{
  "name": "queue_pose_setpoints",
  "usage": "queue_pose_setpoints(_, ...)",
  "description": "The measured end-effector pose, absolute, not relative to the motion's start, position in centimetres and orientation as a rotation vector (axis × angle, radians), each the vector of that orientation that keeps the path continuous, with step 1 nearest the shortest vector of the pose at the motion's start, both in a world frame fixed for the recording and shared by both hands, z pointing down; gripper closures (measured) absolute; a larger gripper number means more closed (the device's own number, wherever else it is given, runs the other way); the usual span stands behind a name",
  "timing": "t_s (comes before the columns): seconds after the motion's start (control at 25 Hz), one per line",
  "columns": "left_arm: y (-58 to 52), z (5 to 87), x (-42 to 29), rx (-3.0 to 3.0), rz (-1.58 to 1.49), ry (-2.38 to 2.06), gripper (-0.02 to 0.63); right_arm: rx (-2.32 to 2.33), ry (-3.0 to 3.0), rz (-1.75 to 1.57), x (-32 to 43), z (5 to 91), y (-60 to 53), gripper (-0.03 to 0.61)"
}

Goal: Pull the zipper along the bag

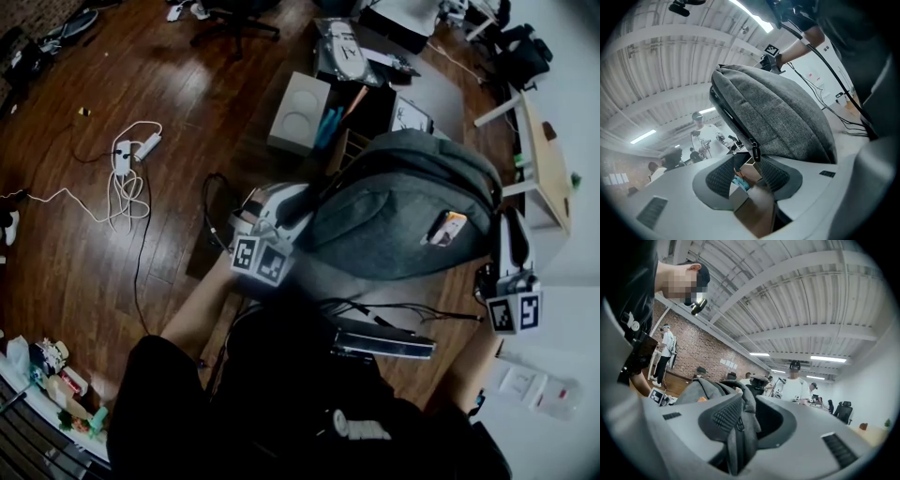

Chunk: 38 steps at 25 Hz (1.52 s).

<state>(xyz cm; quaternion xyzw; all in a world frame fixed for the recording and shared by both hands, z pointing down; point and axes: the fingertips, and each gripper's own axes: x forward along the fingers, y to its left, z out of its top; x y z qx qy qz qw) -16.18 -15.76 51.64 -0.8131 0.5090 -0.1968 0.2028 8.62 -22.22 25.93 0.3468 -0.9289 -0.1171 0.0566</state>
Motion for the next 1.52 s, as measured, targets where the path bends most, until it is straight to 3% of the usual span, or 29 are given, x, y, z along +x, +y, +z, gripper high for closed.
queue_pose_setpoints(0.28,-16.0,51.9,-16.2,-2.455,-0.41,1.499,0.454,0.933,-2.984,-0.112,6.9,26.1,-22.0,0.483)
queue_pose_setpoints(0.48,-17.1,52.3,-17.3,-2.537,-0.295,1.586,0.454,0.982,-2.977,-0.206,5.6,26.2,-22.6,0.482)
queue_pose_setpoints(0.56,-17.0,52.8,-17.0,-2.558,-0.273,1.594,0.454,1.004,-2.963,-0.227,6.3,26.5,-22.4,0.455)
queue_pose_setpoints(0.68,-16.3,53.2,-17.2,-2.579,-0.27,1.616,0.454,0.943,-3.019,-0.13,7.1,27.2,-22.2,0.281)
queue_pose_setpoints(0.88,-16.2,52.3,-17.0,-2.581,-0.302,1.601,0.454,0.74,-3.03,-0.099,7.5,27.3,-22.2,0.065)
queue_pose_setpoints(1.2,-16.2,51.7,-16.6,-2.573,-0.34,1.575,0.453,0.251,-2.575,-0.501,-1.0,25.8,-21.6,0.051)
queue_pose_setpoints(1.4,-16.0,51.5,-16.5,-2.528,-0.398,1.548,0.454,-0.015,-2.455,-0.5,-7.5,26.4,-21.7,0.045)
queue_pose_setpoints(1.52,-15.9,51.4,-17.1,-2.512,-0.417,1.544,0.428,-0.105,-2.271,-0.429,-7.3,29.3,-22.8,0.044)
